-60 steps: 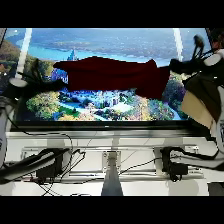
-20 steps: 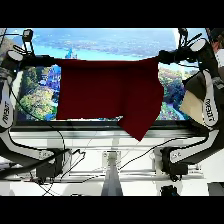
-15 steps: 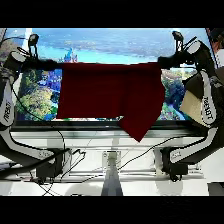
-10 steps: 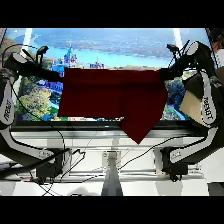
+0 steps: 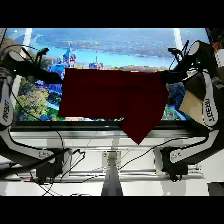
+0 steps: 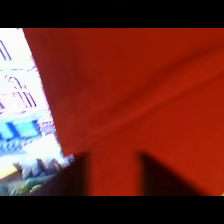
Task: Fold the clothes and pants, and hang the long-sleeved shirts on hangers.
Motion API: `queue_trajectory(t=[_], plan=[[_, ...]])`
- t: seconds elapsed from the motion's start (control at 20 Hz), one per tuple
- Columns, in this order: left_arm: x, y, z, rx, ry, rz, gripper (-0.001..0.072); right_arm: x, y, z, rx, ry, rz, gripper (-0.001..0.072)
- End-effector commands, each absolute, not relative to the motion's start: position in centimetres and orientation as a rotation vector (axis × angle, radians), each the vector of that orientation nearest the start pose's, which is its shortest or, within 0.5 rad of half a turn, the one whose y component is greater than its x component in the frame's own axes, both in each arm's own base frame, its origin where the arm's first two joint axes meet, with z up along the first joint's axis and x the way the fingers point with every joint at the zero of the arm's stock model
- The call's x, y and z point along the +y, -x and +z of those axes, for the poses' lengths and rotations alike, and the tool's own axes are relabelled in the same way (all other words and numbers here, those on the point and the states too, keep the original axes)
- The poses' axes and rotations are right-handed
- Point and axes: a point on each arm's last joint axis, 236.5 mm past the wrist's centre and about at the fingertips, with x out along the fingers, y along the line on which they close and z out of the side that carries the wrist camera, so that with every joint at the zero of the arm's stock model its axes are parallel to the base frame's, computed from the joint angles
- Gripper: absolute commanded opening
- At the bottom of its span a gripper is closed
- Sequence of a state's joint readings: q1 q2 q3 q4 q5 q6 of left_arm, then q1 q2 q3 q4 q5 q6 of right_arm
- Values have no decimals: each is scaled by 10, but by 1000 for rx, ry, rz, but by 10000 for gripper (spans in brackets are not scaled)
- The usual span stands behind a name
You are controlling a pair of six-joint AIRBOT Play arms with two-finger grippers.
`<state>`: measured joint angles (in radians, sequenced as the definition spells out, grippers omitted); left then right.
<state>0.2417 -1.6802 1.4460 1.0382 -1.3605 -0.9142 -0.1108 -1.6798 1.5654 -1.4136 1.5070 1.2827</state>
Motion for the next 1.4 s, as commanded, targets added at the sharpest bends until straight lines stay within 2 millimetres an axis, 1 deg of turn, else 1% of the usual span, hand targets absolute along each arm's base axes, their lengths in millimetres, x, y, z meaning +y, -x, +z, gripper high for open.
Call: queue_trajectory(t=[0.0, 0.05, 0.1, 0.15, 0.2, 0.25, 0.3, 0.4, 0.45, 0.55, 0.65, 0.7, 0.8, 0.85, 1.05, 1.2, 1.25, 1.3, 1.35], plan=[[4, -421, 20, 1284, 169, -549, 16, -18, -395, 12, 1531, 10, 214, 442], [13, -415, 41, 1256, 160, -533, 16, -19, -385, 25, 1507, 9, 205, 421], [22, -409, 60, 1223, 151, -510, 16, -20, -372, 34, 1495, 5, 198, 377], [31, -404, 76, 1191, 143, -484, 16, -21, -352, 38, 1496, -6, 191, 368], [40, -399, 91, 1160, 135, -454, 16, -20, -329, 39, 1506, -27, 178, 368], [49, -395, 104, 1127, 131, -422, 16, -16, -304, 35, 1519, -58, 173, 368], [58, -391, 115, 1103, 129, -394, 16, -7, -276, 28, 1535, -96, 176, 368], [69, -386, 124, 1078, 132, -360, 16, 18, -230, 5, 1553, -233, 157, 368], [71, -386, 125, 1077, 134, -354, 16, 30, -214, -9, 1553, -312, 143, 368], [70, -383, 117, 1095, 149, -358, 16, 52, -188, -40, 1565, -477, 100, 368], [66, -377, 102, 1133, 180, -365, 16, 67, -171, -65, 1588, -581, 86, 368], [67, -373, 93, 1150, 199, -363, 16, 71, -165, -78, 1598, -612, 77, 368], [71, -366, 75, 1181, 242, -349, 16, 72, -154, -99, 1616, -633, 46, 368], [73, -360, 65, 1201, 269, -341, 16, 73, -149, -105, 1623, -651, 30, 368], [84, -336, 22, 1267, 387, -291, 16, 80, -163, -107, 1563, -735, 11, 368], [81, -322, -13, 1302, 451, -255, 17, 79, -167, -110, 1554, -768, -26, 368], [80, -320, -24, 1305, 463, -240, 60, 78, -169, -111, 1550, -782, -41, 368], [75, -316, -34, 1322, 475, -239, 306, 79, -170, -111, 1554, -800, -52, 368], [70, -309, -43, 1345, 493, -246, 598, 80, -170, -112, 1559, -809, -52, 367]])
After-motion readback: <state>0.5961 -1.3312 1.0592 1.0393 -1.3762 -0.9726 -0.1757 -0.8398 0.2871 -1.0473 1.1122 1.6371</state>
